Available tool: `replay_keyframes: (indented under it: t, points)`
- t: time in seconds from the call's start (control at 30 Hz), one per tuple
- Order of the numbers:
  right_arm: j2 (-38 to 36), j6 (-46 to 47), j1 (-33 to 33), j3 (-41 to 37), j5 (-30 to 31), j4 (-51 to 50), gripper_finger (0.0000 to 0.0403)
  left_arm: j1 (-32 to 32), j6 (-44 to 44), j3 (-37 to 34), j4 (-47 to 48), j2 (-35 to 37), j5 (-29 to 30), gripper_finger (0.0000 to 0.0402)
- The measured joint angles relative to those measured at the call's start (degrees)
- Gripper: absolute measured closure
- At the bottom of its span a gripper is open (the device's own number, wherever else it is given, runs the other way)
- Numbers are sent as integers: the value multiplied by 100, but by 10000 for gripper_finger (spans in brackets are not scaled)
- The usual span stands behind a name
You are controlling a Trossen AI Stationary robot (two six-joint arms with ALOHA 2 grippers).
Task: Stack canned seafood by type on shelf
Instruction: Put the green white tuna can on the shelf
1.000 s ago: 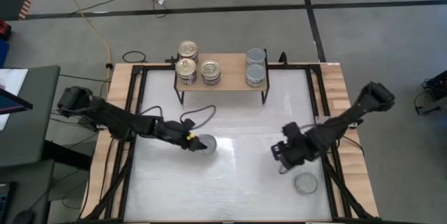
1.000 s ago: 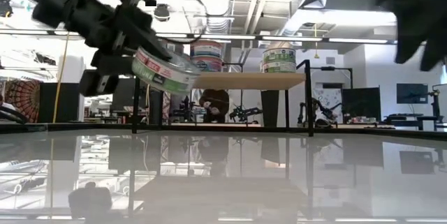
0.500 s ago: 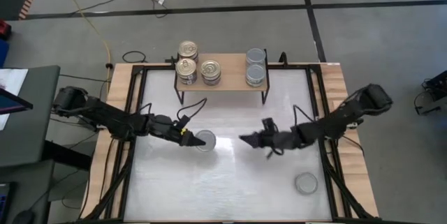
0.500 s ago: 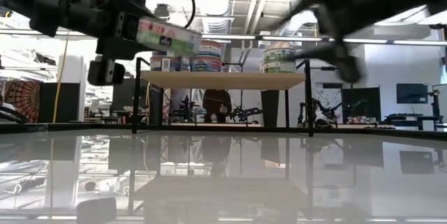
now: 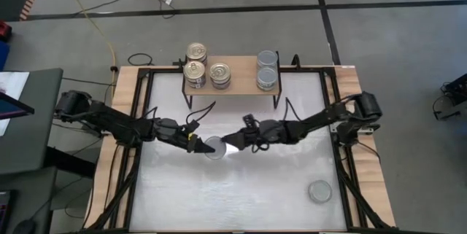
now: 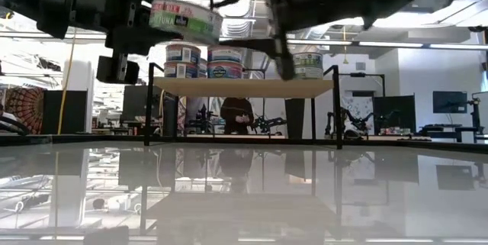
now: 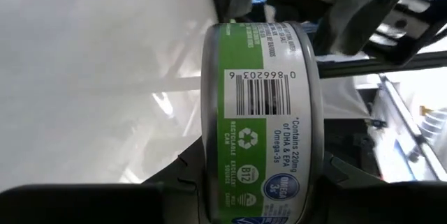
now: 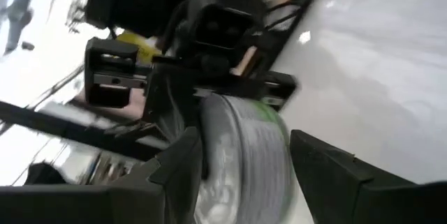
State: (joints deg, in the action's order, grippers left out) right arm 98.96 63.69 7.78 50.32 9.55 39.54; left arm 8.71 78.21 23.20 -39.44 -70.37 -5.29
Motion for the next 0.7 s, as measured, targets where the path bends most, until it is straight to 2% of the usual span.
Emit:
replay_keyframes:
  t: [0.23,0.37,0.57,0.7]
  points:
    - [462,-270,-297,761,-1175,-198,163,6,-70,0,-270,0,-177,279]
    - [459,-375,-346,855,-1350,-431,177,4,-151,0,-306,0,-174,279]
    - [428,-384,-348,855,-1612,-425,243,-30,-330,0,-472,0,-256,278]
    - [428,-393,-348,855,-1622,-423,243,-37,-355,0,-462,0,-247,278]
